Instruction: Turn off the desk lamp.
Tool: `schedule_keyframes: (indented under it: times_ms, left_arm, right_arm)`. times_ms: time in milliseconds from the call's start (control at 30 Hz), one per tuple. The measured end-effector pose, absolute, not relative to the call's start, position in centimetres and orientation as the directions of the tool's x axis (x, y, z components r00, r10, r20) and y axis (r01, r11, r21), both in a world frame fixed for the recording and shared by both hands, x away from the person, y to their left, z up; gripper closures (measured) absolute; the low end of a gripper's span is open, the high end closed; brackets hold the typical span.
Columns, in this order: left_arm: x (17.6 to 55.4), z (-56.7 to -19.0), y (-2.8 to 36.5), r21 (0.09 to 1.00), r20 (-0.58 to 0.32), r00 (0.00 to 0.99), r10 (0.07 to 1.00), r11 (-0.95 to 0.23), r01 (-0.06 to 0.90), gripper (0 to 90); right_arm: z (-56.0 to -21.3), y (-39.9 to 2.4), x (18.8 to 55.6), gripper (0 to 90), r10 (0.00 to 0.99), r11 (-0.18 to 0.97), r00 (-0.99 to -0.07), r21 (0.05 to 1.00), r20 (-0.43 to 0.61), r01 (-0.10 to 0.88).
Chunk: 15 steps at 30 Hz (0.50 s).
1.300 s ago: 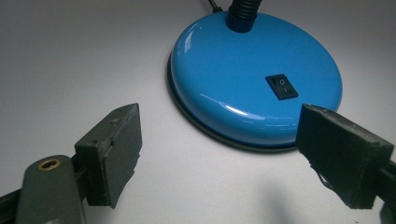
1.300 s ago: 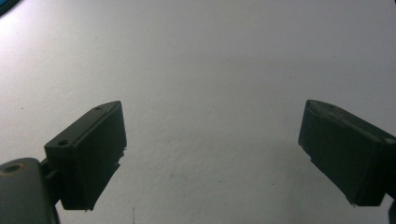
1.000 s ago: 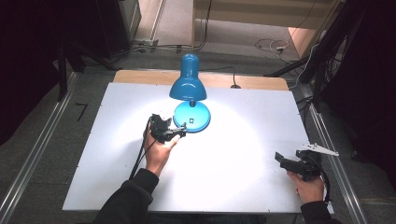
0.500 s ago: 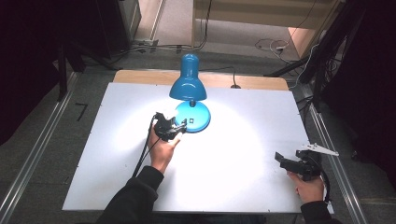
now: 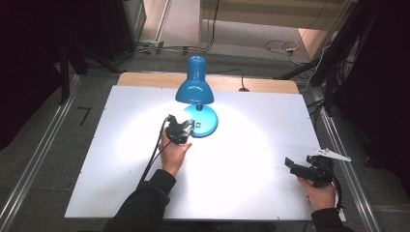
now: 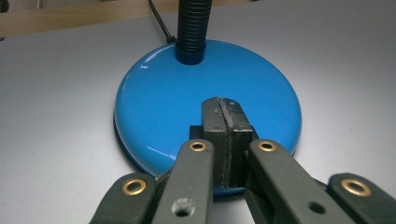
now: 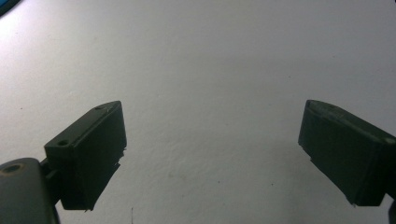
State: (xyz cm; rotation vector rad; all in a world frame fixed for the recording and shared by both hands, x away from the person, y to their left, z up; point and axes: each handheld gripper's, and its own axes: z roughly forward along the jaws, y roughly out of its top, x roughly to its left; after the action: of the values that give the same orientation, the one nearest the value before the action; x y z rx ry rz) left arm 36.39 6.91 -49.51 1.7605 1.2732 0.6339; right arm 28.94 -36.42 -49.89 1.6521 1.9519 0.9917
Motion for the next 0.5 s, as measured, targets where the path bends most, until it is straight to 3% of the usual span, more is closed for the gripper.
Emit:
schedule_keyframes:
  times_ms: [500]
  left_arm:
    - [37.15, -50.00, 5.99, 0.846, -0.081, 0.356, 0.931, -0.124, 0.518, 90.0]
  right_arm:
    - [-49.92, -36.48, 28.95, 6.4, 0.964, 0.052, -0.224, 0.728, 0.142, 0.684]
